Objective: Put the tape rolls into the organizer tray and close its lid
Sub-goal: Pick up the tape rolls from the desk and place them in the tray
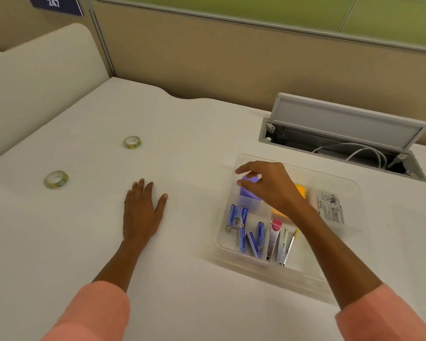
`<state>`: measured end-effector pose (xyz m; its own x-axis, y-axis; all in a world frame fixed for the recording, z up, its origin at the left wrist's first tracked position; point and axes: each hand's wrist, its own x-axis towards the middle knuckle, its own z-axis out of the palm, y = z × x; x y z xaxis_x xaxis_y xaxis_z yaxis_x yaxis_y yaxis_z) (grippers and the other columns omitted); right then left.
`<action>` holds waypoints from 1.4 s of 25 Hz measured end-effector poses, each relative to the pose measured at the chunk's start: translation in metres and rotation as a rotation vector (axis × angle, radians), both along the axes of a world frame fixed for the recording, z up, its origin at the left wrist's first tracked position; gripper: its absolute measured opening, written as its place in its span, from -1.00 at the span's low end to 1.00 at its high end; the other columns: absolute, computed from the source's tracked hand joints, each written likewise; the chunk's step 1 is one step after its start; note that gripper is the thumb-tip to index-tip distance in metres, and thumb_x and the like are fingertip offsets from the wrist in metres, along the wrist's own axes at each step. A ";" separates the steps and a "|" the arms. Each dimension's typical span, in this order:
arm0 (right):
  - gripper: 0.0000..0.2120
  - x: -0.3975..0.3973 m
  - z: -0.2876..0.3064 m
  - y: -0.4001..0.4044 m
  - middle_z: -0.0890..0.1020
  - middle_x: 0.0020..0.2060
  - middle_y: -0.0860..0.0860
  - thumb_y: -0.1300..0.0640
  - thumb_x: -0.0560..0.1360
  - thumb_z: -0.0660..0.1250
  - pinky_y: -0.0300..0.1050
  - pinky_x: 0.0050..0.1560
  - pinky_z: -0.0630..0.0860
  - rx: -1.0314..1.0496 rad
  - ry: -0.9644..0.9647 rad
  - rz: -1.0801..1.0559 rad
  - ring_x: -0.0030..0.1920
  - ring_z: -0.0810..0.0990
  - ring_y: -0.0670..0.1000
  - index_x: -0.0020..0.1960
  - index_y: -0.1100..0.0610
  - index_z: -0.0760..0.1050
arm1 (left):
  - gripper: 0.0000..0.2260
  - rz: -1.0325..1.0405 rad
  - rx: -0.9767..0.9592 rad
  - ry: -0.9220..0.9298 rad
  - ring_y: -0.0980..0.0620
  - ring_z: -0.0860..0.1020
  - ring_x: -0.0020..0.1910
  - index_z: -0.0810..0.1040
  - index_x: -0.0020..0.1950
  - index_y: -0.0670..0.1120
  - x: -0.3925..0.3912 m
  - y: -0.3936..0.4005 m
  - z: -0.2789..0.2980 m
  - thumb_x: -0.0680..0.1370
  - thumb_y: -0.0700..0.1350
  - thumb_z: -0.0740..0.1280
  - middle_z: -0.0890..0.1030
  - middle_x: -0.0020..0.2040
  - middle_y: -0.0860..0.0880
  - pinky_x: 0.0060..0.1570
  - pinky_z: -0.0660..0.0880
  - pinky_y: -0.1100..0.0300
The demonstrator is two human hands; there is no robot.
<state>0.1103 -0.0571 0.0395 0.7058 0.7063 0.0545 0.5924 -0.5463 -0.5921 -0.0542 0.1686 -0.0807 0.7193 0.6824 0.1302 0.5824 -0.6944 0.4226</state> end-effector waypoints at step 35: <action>-0.62 0.020 -0.081 0.266 0.40 0.23 0.17 0.05 0.50 0.27 0.13 0.09 0.40 -0.302 -0.413 0.321 0.17 0.42 0.20 0.25 0.18 0.33 | -0.50 0.115 -0.032 -0.034 0.00 0.10 0.51 0.23 0.43 -0.03 0.004 0.008 -0.013 0.54 0.16 0.09 0.22 0.50 -0.04 0.46 -0.05 0.11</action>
